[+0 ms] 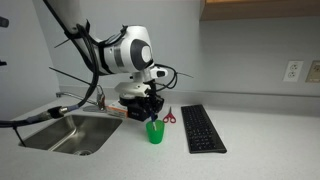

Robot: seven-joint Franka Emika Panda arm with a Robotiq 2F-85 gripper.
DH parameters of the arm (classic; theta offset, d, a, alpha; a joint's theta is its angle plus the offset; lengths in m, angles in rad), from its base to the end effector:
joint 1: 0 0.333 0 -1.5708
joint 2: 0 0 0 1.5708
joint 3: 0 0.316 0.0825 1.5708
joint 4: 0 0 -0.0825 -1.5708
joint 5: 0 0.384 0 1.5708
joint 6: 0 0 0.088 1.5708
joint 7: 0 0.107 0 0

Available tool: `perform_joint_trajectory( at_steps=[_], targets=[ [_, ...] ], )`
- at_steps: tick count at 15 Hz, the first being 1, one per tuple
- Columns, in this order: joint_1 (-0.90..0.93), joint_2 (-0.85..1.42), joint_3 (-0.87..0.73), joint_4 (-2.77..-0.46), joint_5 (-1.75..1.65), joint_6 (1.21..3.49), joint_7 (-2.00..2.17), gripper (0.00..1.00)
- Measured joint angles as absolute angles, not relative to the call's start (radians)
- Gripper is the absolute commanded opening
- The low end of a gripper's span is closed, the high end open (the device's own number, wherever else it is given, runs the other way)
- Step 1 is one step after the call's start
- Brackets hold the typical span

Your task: Remove the marker out of the cup

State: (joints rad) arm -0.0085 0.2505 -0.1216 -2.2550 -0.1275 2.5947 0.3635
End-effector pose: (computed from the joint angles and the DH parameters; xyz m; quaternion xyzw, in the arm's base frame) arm 0.5456 -0.0690 0.2609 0.9795 -0.1896 0.0502 0.0449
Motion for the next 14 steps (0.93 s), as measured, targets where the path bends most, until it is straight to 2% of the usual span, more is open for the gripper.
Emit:
perform_joint_trajectory(
  at_steps=[2, 3, 7, 14],
  targets=[
    [-0.008, 0.246, -0.132, -2.255, -0.143, 2.595, 0.363, 0.0],
    [-0.008, 0.24, -0.142, -2.255, -0.163, 2.595, 0.365, 0.03],
    [-0.009, 0.173, -0.179, -2.268, -0.217, 2.569, 0.364, 0.04],
    [-0.011, -0.14, -0.116, -2.385, -0.152, 2.393, 0.245, 0.04]
  ],
)
